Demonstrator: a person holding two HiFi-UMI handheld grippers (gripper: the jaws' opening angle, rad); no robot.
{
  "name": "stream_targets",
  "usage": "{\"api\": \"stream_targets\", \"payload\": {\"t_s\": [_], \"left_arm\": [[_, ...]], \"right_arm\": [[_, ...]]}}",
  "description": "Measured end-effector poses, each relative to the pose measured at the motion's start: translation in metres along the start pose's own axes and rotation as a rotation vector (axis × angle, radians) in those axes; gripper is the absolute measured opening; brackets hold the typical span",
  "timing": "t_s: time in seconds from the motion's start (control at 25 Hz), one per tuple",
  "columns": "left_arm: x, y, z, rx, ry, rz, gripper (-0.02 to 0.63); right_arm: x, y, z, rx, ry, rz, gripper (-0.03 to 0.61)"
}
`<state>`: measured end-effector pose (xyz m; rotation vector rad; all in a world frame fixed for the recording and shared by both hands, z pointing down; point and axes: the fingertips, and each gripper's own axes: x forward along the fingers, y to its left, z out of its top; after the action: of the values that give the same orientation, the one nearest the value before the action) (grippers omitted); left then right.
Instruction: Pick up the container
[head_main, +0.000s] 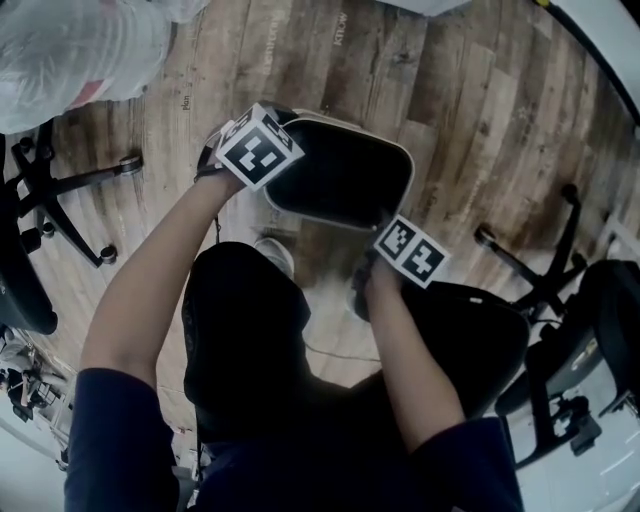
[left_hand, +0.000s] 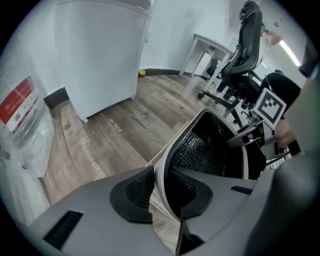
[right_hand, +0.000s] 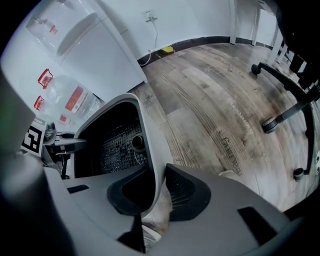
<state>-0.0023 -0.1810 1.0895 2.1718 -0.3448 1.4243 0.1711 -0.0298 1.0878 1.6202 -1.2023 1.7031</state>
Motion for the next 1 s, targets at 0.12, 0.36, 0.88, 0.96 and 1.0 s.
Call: {"api": "stream_targets", "payload": {"t_s": [0.12,0.36,0.88,0.96,1.0], "left_arm": [[-0.001,0.002,0.0,0.0,0.024,0.014,0.081],[-0.025,-0.007,-0.001,-0.017,0.057,0.032,0.077],[-0.234,-0.062,0.037,-0.204,-0.049,0.125,0.078],[-0.284,-0.078,0.043,-0.243,-0.069,0.136,0.077],[-0.31,-0.086,0.047,-0.255,-0.079,0.144,0.077]], "right_arm": [[0.004,-0.001,-0.002,-0.007,0.018,-0.031,0.081],[-0.012,0.004,0.005,-0.079,0.034,-0.063,0.06],[-0.222,0.081,0.063,-0.288,-0.033,-0.017,0.061],[-0.271,0.099,0.064,-0.315,-0.042,-0.005,0.063],[-0.296,0.108,0.066,-0.328,-0.047,0.002,0.063]]}}
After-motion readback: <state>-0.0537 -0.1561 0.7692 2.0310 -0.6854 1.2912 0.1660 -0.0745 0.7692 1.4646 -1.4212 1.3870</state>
